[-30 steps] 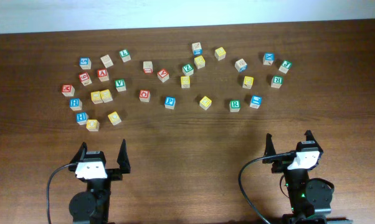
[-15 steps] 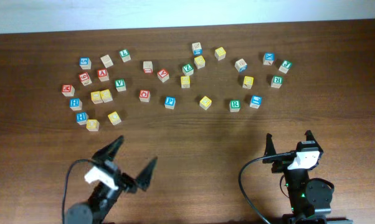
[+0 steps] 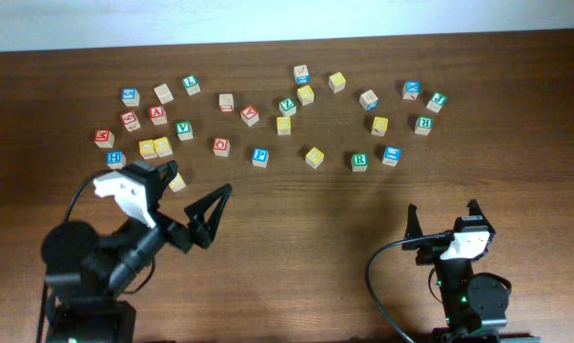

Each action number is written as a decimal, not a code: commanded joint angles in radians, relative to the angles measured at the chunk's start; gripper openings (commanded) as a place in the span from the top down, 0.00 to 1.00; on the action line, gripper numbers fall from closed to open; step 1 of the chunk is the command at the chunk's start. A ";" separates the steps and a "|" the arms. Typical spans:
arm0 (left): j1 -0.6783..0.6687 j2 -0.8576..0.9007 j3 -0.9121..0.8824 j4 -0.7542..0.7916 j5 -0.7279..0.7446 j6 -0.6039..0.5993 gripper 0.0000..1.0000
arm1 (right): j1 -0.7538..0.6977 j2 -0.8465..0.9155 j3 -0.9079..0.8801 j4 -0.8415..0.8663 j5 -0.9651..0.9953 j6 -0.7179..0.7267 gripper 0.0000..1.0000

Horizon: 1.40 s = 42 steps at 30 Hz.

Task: Spell out CVPR
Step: 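Lower the left gripper and grasp the yellow C block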

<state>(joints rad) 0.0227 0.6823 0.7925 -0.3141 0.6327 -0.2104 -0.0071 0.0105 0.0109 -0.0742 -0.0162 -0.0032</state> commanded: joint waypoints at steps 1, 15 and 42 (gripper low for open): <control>0.000 0.191 0.245 -0.232 -0.142 -0.046 0.01 | -0.006 -0.007 -0.005 -0.005 0.005 0.003 0.02; -0.087 0.928 0.615 -0.743 -0.746 -0.320 0.01 | -0.006 -0.007 -0.005 -0.005 0.005 0.003 0.01; 0.006 1.369 0.613 -0.504 -0.632 -0.210 0.50 | -0.006 -0.007 -0.005 -0.005 0.005 0.003 0.02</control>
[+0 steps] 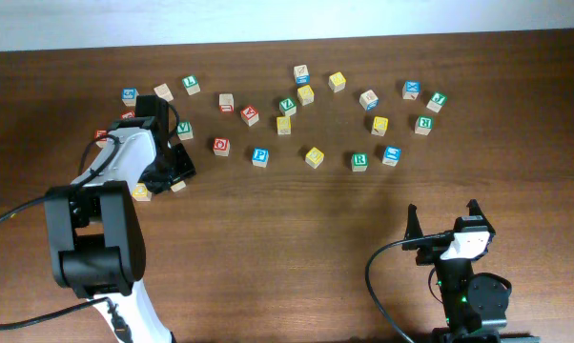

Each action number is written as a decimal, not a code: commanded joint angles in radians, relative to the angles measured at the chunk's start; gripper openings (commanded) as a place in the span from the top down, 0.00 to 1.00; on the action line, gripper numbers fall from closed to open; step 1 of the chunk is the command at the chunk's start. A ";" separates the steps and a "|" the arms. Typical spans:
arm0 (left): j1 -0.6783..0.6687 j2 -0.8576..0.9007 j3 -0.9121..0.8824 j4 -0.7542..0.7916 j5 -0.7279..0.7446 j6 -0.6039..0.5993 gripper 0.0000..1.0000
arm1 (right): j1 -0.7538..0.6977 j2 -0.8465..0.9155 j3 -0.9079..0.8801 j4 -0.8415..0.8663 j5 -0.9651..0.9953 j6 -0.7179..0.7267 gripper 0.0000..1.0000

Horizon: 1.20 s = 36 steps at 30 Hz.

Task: Spell out CVPR
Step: 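Lower the left gripper and grasp the yellow C block, then carry the C block forward and place it on the open table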

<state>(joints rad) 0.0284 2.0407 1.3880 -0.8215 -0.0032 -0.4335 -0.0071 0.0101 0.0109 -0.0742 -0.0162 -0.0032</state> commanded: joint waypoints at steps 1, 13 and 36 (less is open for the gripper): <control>0.001 0.011 0.017 0.003 0.003 0.013 0.52 | -0.006 -0.006 -0.005 -0.005 0.005 0.003 0.02; 0.001 0.011 0.017 0.002 -0.022 0.013 0.72 | -0.006 -0.006 -0.005 -0.005 0.005 0.003 0.02; -0.338 0.010 0.089 -0.258 0.367 0.106 0.90 | -0.006 -0.006 -0.005 -0.005 0.005 0.003 0.02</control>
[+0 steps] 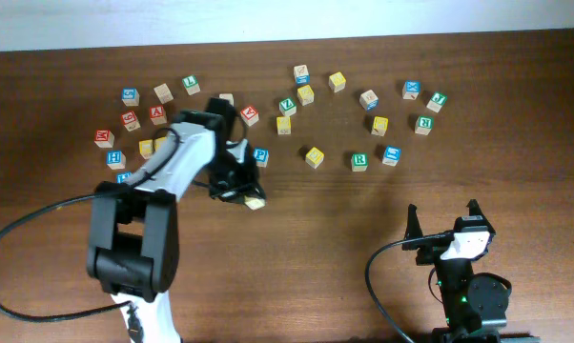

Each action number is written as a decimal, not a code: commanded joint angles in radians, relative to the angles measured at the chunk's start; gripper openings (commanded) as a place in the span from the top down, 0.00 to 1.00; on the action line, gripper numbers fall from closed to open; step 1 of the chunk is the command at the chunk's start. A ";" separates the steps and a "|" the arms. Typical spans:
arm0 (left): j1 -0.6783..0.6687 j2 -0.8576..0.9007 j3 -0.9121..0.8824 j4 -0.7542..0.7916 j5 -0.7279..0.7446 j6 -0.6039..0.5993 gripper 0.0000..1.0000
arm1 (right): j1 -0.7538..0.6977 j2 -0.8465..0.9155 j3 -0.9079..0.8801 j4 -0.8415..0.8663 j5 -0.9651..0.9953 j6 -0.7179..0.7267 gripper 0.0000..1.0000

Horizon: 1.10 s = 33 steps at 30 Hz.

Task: Spell out CVPR
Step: 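Carry the C block forward and place it on the open table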

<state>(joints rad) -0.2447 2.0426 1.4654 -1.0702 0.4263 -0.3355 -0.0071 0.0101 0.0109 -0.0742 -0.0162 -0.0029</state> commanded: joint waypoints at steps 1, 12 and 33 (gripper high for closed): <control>-0.111 0.008 0.010 -0.013 -0.079 0.007 0.90 | -0.006 -0.006 -0.005 -0.005 0.005 0.003 0.02; -0.246 0.009 0.008 0.007 -0.495 -0.203 0.84 | -0.006 -0.006 -0.005 -0.005 0.005 0.003 0.02; -0.246 0.009 -0.042 0.068 -0.520 -0.164 0.72 | -0.006 -0.005 -0.005 -0.005 0.005 0.003 0.01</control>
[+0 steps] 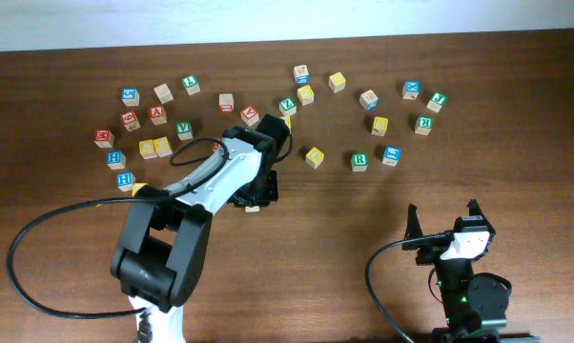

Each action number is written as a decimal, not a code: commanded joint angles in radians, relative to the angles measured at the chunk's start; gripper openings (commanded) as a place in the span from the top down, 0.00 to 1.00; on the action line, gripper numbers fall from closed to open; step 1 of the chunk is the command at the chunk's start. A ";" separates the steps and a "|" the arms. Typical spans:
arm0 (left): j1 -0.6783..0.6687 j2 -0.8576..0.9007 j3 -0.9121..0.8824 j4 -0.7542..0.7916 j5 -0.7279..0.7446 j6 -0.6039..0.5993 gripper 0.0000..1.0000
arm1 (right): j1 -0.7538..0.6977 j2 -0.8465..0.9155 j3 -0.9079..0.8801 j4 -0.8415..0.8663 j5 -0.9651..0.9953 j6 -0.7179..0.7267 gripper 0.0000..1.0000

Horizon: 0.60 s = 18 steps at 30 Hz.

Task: Spell out CVPR
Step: 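Carry the C block forward and place it on the open table, then release the C block and move the left gripper to the green V block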

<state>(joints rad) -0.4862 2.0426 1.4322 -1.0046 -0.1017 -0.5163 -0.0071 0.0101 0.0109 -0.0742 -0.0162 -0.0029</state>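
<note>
My left gripper (pixel 256 195) reaches to the table's middle and points toward the near edge. It appears shut on a pale yellow block (pixel 252 204) that peeks out at its fingertips; the block's letter is hidden. A green V block (pixel 287 105) lies beyond it, and a green R block (pixel 359 161) lies to the right. The left arm covers the spot just behind the gripper. My right gripper (pixel 444 221) stands open near the front right, holding nothing.
Several letter blocks are scattered across the far half of the table, from a blue one (pixel 125 178) at the left to a green one (pixel 423 124) at the right. A black cable (pixel 39 238) loops at the front left.
The left wrist has swung to the right and now sits over the pale block from behind. The block stays at nearly the same spot in mid-table. The right arm has not moved.
The left gripper was open at the front left, with the pale block lying near the left cluster. Then it was down at that block. Later the block was at mid-table at the fingertips, where it still sits under the turned gripper.
</note>
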 commanded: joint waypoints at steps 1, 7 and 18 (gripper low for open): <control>-0.005 0.009 -0.009 0.002 0.008 0.017 0.71 | -0.006 -0.005 -0.005 -0.005 0.005 0.003 0.02; -0.005 0.009 -0.009 0.002 0.007 0.017 0.75 | -0.006 -0.005 -0.005 -0.005 0.005 0.003 0.02; 0.006 0.009 0.056 -0.048 -0.001 0.017 0.45 | -0.006 -0.005 -0.005 -0.005 0.005 0.003 0.02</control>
<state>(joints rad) -0.4862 2.0426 1.4334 -1.0176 -0.1020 -0.5011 -0.0071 0.0101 0.0109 -0.0742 -0.0162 -0.0029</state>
